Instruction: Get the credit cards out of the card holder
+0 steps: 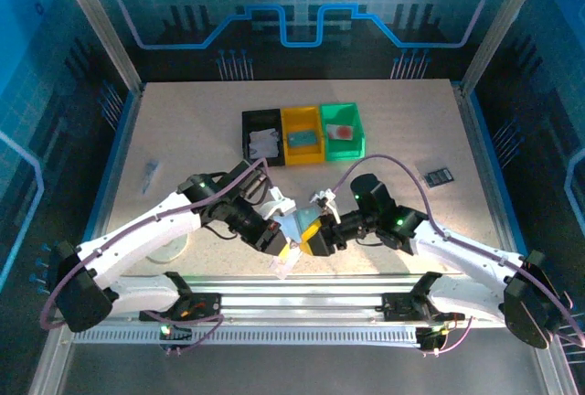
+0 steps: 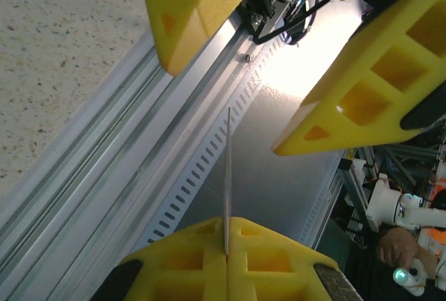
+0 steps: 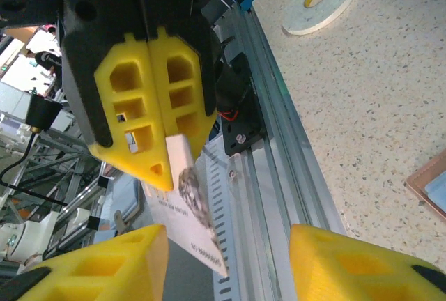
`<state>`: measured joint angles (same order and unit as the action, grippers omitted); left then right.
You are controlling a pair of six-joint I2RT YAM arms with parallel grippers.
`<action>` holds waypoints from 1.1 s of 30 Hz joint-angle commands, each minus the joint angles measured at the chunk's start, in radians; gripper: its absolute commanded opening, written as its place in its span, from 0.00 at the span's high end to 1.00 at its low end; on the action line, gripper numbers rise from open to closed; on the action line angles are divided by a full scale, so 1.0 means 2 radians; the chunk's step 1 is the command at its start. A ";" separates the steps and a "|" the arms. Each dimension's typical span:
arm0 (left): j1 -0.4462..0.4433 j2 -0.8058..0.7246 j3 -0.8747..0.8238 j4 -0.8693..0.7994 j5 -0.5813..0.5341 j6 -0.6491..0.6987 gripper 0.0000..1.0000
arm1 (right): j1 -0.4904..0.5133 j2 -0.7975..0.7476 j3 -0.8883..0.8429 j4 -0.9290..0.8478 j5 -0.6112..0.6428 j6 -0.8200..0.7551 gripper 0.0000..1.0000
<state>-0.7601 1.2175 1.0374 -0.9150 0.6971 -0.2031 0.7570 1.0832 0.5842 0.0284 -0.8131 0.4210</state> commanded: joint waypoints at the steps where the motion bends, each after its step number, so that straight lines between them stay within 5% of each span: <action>1: -0.007 0.003 0.001 -0.001 0.017 0.012 1.00 | 0.013 0.003 0.012 0.023 -0.006 -0.004 0.55; 19: -0.009 0.004 0.012 0.009 0.015 0.019 1.00 | 0.034 0.011 0.005 0.042 -0.011 0.001 0.87; 25: -0.008 -0.002 0.020 0.010 0.008 0.021 0.79 | 0.031 0.010 0.004 0.041 -0.011 0.001 1.00; 33: 0.011 -0.046 0.047 0.001 -0.050 0.025 0.49 | 0.002 -0.013 -0.008 0.044 0.002 0.016 1.00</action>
<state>-0.7616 1.1912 1.0832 -0.9100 0.6487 -0.1631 0.7944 1.0954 0.5835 0.0975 -0.8310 0.4332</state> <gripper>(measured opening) 0.487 0.039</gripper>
